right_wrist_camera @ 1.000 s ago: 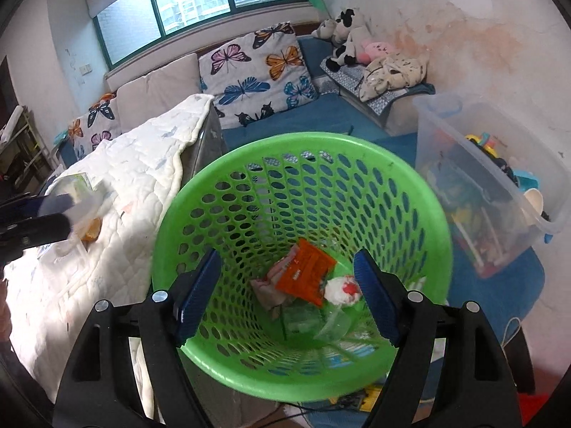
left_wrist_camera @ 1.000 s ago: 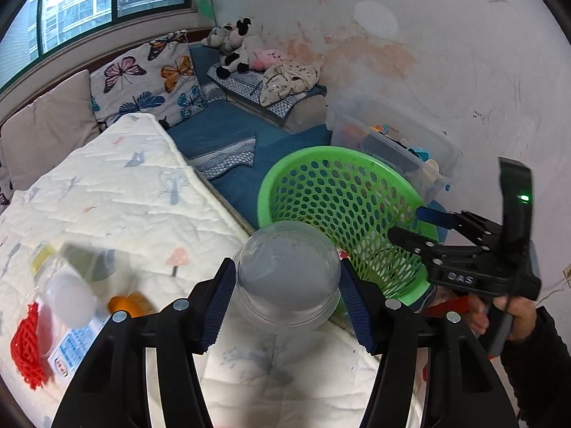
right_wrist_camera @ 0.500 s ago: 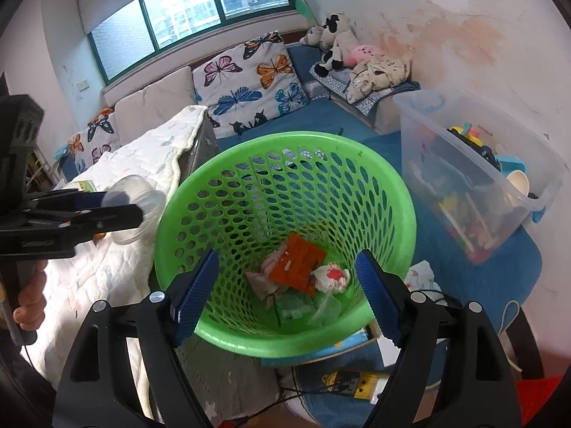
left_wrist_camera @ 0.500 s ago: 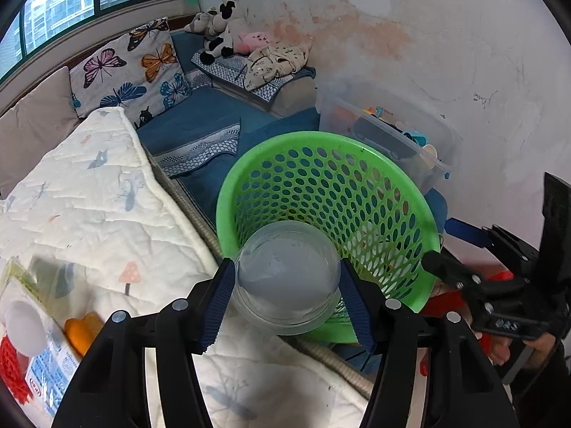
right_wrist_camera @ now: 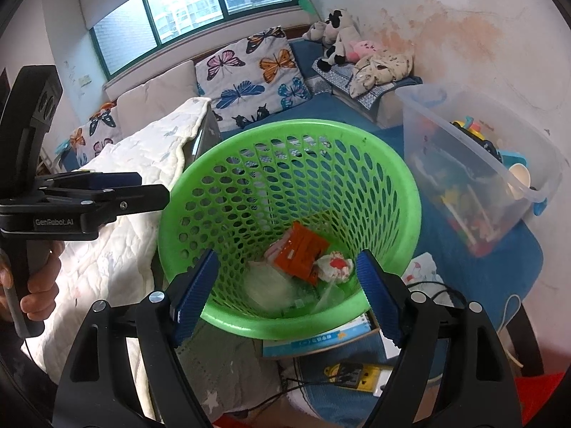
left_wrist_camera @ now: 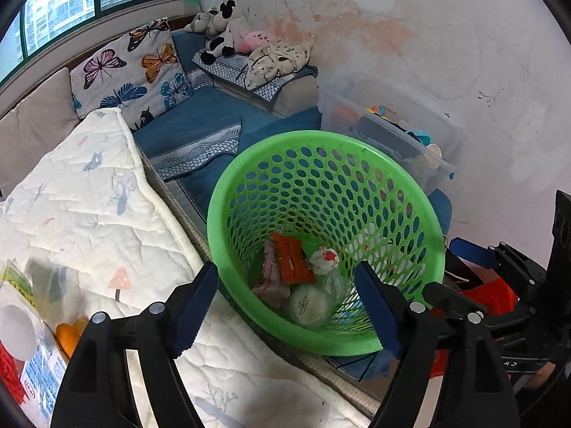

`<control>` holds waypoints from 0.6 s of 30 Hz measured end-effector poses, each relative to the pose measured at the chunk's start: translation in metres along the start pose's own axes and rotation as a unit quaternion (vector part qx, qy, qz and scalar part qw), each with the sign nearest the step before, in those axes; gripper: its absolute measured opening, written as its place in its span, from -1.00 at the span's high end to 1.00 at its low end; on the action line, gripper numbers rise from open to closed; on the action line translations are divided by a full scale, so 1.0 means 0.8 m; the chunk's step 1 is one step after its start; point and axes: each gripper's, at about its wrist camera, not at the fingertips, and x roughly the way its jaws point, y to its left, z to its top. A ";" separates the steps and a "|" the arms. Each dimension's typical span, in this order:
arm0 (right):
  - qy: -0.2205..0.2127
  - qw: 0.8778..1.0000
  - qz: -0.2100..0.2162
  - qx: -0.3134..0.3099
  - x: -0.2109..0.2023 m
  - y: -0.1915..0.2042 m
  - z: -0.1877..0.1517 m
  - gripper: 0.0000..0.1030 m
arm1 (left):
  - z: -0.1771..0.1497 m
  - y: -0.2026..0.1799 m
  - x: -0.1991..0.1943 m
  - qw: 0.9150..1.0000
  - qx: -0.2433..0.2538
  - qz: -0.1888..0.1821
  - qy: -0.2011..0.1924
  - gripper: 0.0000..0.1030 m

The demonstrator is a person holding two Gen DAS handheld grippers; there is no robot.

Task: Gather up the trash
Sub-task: 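Move both grippers back over the table toward the plastic box and carton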

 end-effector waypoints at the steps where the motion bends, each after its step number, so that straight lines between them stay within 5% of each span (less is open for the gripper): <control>1: 0.000 1.000 0.001 -0.001 -0.001 0.002 0.000 -0.54 | -0.001 0.001 -0.003 1.000 0.000 0.000 -0.001 -0.48; 18: 0.002 0.998 0.049 -0.042 -0.007 0.077 0.002 -0.66 | -0.073 0.092 -0.103 0.996 -0.058 0.050 -0.040 -0.49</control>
